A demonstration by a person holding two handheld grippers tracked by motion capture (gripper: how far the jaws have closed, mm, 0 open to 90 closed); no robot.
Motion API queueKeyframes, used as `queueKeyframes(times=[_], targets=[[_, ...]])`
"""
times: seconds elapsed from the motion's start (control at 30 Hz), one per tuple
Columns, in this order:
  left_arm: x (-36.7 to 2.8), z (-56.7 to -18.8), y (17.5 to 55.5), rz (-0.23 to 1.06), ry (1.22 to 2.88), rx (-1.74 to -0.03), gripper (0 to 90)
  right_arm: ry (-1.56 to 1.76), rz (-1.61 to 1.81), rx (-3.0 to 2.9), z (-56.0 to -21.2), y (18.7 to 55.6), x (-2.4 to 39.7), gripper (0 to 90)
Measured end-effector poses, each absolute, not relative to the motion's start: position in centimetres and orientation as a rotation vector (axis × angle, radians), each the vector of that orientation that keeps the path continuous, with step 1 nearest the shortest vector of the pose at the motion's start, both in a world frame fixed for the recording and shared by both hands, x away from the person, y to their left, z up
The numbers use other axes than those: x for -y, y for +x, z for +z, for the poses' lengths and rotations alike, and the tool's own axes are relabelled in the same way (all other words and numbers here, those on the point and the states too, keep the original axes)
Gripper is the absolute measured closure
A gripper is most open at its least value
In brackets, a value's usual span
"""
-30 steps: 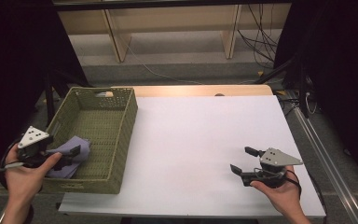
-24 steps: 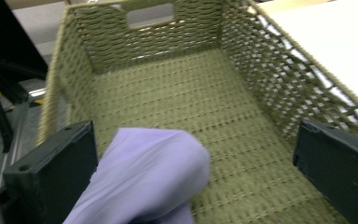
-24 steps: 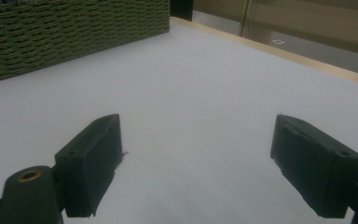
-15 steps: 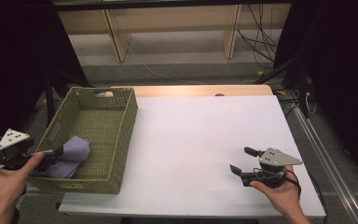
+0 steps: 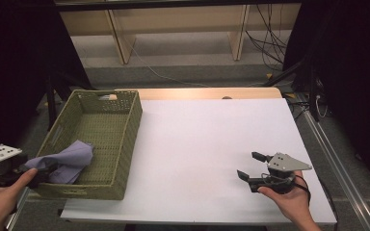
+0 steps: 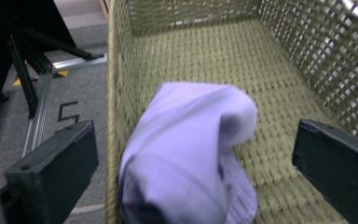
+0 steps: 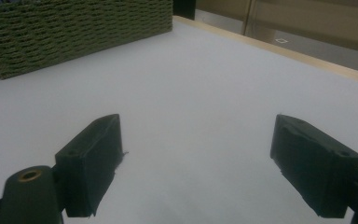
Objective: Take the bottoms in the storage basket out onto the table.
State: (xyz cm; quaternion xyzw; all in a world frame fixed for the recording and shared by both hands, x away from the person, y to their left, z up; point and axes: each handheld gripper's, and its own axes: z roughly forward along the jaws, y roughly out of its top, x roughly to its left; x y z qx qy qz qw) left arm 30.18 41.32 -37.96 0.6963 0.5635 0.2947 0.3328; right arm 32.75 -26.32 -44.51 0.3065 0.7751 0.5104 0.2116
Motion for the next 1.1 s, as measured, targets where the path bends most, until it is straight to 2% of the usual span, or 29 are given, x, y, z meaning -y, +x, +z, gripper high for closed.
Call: queueKeyframes(times=[0.17,0.23,0.47,0.5,1.0,1.1], targets=[[-41.5,-38.3,30.1,0.779,1.804,-1.505,8.0,0.856,1.417,-2.158,-44.6,32.8,26.3,17.8],[-41.5,-38.3,30.1,0.783,1.794,-1.509,15.8,0.853,1.418,-2.157,-44.6,32.8,26.2,17.8],[-40.7,-38.5,30.5,0.789,1.840,-1.488,22.2,0.854,1.419,-2.158,-44.6,32.8,26.3,18.0],[-40.6,-38.5,30.5,0.794,1.848,-1.483,25.8,0.853,1.423,-2.156,-44.5,32.8,26.3,18.1],[-39.9,-38.7,31.1,0.797,1.906,-1.470,45.3,0.853,1.427,-2.155,-44.5,32.8,26.2,18.3],[-39.8,-38.7,31.2,0.793,1.916,-1.479,51.4,0.854,1.424,-2.156,-44.5,32.9,26.3,18.4]])
